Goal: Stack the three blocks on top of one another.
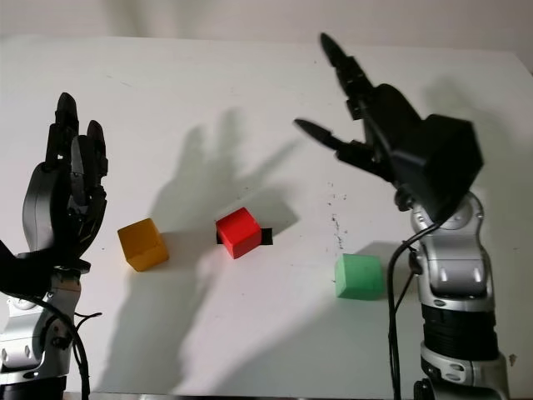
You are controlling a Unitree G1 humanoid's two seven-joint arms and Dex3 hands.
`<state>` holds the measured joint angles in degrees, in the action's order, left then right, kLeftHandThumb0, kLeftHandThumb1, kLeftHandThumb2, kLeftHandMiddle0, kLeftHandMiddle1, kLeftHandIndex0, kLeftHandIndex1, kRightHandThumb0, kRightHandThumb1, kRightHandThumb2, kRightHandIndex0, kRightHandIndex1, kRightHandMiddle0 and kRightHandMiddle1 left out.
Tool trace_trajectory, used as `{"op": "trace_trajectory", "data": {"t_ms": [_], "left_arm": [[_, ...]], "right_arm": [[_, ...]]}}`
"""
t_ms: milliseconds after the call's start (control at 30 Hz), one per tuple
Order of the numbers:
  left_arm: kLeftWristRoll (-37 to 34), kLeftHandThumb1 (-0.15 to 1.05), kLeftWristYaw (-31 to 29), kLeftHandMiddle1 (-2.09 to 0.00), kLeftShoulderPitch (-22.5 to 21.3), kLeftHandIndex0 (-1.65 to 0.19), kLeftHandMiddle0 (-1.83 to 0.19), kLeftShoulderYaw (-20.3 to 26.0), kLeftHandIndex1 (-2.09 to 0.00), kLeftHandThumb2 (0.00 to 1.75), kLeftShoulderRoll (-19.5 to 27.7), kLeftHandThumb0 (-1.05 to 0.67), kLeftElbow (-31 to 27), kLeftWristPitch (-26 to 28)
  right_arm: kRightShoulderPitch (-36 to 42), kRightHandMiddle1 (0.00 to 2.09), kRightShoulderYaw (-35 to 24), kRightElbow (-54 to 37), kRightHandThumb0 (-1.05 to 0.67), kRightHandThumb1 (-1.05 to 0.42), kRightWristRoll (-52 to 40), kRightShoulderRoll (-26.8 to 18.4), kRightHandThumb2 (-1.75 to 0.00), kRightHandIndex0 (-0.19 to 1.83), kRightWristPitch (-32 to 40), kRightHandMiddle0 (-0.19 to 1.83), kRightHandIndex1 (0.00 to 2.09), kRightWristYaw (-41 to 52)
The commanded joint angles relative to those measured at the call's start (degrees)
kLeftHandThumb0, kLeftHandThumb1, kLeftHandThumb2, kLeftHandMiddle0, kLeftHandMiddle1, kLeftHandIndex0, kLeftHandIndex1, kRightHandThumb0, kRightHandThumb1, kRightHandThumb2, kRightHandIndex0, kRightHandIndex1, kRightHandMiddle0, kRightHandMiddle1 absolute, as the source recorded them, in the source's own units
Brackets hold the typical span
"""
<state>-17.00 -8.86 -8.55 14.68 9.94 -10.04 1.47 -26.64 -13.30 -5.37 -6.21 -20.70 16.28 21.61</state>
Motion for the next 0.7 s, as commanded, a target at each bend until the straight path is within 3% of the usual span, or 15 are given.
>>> {"op": "trace_trajectory", "data": {"t_ms": [0,167,267,667], "left_arm": [[-0.3,1.05,-0.5,-0.03,0.6,0.19,0.19,0.3,-0.02,0.49,0.8,-0.74,-1.2,0.2],[-0.8,1.05,-1.5,-0.02,0.7,0.19,0.19,0.3,0.0,0.5,1.5,-0.73,-1.0,0.3],[-0.4,1.05,-2.0,-0.01,0.7,0.19,0.19,0.2,0.0,0.51,2.2,-0.73,-1.0,0.2],[-0.6,1.05,-4.2,-0.02,1.0,0.19,0.19,1.4,-0.02,0.49,5.0,-0.74,-1.0,0.0]], "right_arm": [[2.6,0.0,-1.6,1.5,-0.68,-1.05,-1.7,0.3,-0.53,-0.19,0.8,-0.18,0.0,-0.6],[6.9,0.0,-0.7,3.2,-0.7,-1.05,-2.2,1.5,-0.66,-0.19,-0.2,-0.19,0.0,-3.1],[8.7,0.0,-0.1,2.3,-0.71,-1.05,-3.5,3.4,-0.68,-0.19,0.4,-0.19,0.0,-4.1],[14.7,0.0,3.6,-3.8,-0.77,-1.05,-4.8,4.1,-0.78,-0.19,2.9,-0.19,0.0,-4.3]]}}
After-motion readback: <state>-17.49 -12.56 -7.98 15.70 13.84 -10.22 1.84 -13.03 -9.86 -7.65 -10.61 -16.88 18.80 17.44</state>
